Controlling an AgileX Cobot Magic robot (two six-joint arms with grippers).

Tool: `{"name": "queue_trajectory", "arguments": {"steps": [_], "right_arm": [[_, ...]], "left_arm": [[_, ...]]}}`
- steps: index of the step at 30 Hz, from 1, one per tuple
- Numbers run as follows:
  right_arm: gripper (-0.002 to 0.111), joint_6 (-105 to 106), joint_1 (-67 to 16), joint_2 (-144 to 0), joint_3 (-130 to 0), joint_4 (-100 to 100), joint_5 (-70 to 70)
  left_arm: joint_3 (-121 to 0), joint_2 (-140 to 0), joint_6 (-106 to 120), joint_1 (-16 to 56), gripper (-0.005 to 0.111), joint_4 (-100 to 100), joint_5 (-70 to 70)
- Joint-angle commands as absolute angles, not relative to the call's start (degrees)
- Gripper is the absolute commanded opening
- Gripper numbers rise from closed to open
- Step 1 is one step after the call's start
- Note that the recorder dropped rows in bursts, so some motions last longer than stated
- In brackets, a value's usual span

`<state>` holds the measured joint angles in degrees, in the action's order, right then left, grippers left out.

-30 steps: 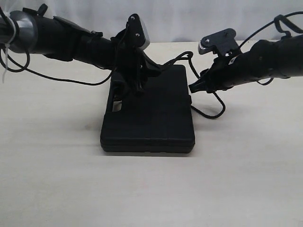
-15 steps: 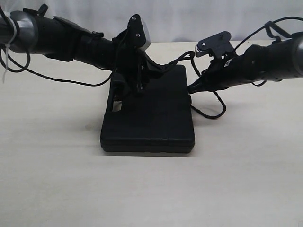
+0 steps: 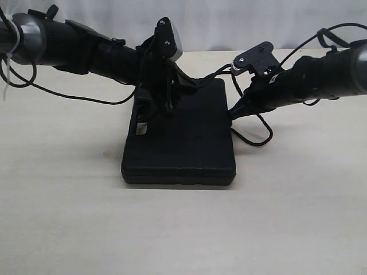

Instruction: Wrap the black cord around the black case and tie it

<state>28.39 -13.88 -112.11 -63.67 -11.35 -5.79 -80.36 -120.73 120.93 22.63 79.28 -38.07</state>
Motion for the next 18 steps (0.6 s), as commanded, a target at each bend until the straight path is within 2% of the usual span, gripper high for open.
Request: {"name": "queue_trajectory", "arguments": {"steps": [1, 11, 18], "right_arm": [[0.004, 30.9, -16.0, -112.1, -64.0, -10.9, -6.1], [0.004, 32.2, -17.5, -111.3, -64.0, -10.9, -8.1], [0.004, 32.3, -17.5, -111.3, -64.0, -10.9, -8.7]], "left_arm": [[-80.7, -120.7, 122.8, 22.7, 0.0, 76.2, -38.3], [-80.7, -120.1, 122.8, 22.7, 0.0, 75.6, -35.4], [-80.7, -118.3, 122.8, 22.7, 0.0, 77.3, -41.9]]}}
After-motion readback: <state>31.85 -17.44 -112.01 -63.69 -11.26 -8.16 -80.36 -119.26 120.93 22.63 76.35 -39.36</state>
